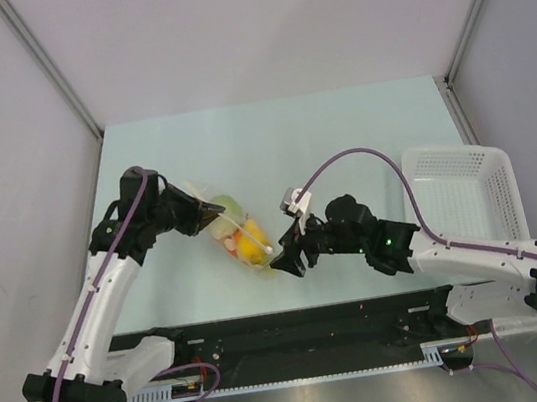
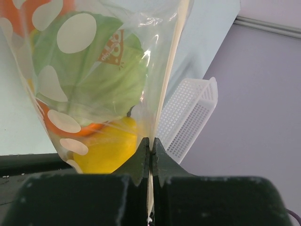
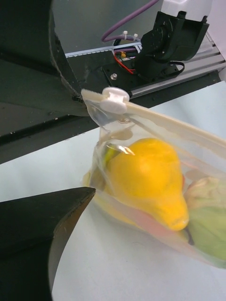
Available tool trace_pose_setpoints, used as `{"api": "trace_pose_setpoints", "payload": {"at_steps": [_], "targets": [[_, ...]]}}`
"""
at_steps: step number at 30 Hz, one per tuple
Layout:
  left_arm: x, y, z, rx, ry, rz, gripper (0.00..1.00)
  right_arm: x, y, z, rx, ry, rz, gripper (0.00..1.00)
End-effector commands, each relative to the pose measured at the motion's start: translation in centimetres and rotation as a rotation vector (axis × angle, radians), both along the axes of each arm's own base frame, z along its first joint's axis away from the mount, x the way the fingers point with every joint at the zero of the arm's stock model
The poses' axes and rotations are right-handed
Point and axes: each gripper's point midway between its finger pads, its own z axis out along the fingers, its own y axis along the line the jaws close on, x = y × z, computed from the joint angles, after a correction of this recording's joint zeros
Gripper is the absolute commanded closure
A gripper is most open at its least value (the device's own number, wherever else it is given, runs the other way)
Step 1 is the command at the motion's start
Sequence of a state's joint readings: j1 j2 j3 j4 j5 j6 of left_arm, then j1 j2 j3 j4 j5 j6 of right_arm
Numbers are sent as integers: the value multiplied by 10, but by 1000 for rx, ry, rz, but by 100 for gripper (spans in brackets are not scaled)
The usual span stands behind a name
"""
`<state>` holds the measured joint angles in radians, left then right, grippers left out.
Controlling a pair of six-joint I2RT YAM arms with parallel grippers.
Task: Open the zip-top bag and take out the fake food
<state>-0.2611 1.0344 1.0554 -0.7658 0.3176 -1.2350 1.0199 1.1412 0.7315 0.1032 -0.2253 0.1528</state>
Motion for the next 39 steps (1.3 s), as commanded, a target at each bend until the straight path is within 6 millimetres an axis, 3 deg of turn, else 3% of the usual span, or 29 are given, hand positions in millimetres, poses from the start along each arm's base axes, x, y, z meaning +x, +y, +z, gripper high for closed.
{"api": "trace_pose_setpoints", "payload": {"at_steps": [1,7,14,20,24,28,30,31,33,34,35,37,38,39], "targets": [[4,-2,21,-99,-20,72,100,7,15,46,105,-96,18,35],[8,-2,24,-106,-27,83,100,-4,21,44,112,-70,68,36],[7,0,23,-98,-16,96,100,-7,24,56,139,-80,83,34],[7,1,19,-95,-8,104,100,-19,24,51,141,-68,106,31],[6,1,19,-93,-9,104,100,-13,24,52,131,-88,77,33],[5,2,16,-91,-3,105,100,-1,27,53,112,-111,43,50],[3,2,15,-88,-2,102,100,6,25,51,106,-108,25,64],[3,2,15,-86,-9,99,100,8,24,51,103,-103,24,79],[0,2,13,-79,-15,86,100,13,21,54,105,-102,18,90],[-1,2,13,-77,-20,79,98,14,21,55,104,-102,23,99],[-3,2,11,-71,-25,69,94,16,19,54,90,-104,21,100],[-11,8,6,7,-50,21,73,21,15,62,86,-115,26,100],[-12,13,15,48,-90,5,63,22,11,57,59,-101,26,100],[-13,24,14,157,-148,-29,49,20,9,58,53,-102,53,100]]}}
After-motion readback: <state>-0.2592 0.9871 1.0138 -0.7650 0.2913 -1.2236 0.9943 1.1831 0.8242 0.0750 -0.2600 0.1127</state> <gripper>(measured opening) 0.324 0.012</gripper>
